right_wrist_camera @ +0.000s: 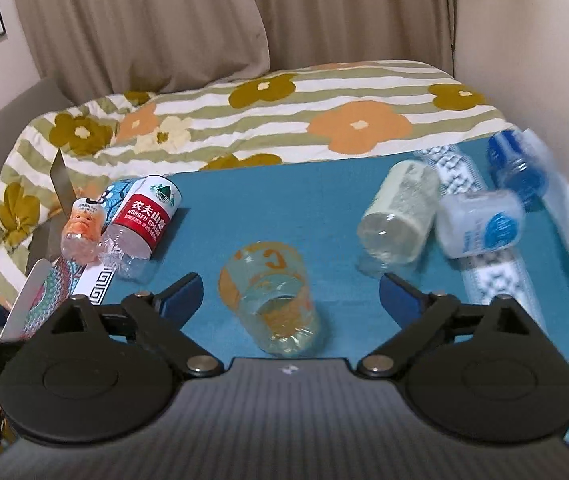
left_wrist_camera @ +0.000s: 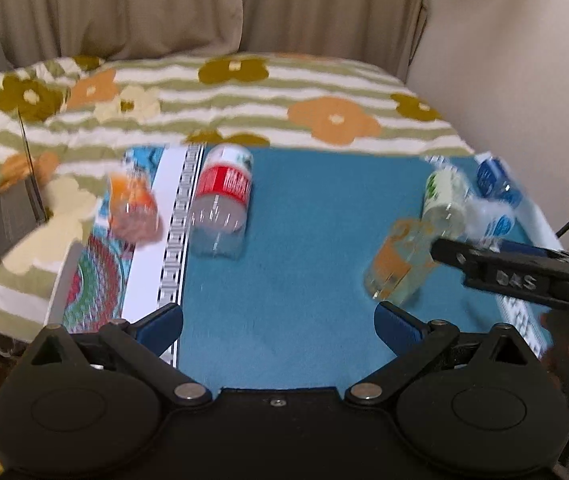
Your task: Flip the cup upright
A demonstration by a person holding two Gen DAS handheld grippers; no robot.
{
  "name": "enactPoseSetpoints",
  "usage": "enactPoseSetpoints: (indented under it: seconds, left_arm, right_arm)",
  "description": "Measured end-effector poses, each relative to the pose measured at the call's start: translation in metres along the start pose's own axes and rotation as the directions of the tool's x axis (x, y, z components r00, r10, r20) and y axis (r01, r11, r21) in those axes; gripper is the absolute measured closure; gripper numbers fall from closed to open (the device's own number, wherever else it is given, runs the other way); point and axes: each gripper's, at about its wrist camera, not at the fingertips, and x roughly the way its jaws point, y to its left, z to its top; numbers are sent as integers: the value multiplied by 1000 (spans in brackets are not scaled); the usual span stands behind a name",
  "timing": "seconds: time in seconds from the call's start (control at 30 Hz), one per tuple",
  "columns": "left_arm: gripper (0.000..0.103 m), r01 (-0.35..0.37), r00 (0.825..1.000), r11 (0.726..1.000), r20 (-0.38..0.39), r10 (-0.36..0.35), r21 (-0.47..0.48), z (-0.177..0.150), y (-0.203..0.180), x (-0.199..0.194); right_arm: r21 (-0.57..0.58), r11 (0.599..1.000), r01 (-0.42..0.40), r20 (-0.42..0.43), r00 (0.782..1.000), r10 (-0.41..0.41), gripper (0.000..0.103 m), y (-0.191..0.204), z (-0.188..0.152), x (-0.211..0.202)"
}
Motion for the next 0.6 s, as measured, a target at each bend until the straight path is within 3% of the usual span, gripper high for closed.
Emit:
enactPoseSetpoints:
  seconds: [0.27,0.6]
  left_arm:
    - [0,-60,992,998,115,57,28,12,-25,-26]
    - [0,-75,986,996,156,66,56,-2,-41,-33]
  right_arm:
    - [-14,999,44,-70,997,-45,0,-20,19,-53]
    - [-20,996,92,-125,988,-94,0,-32,2,-71]
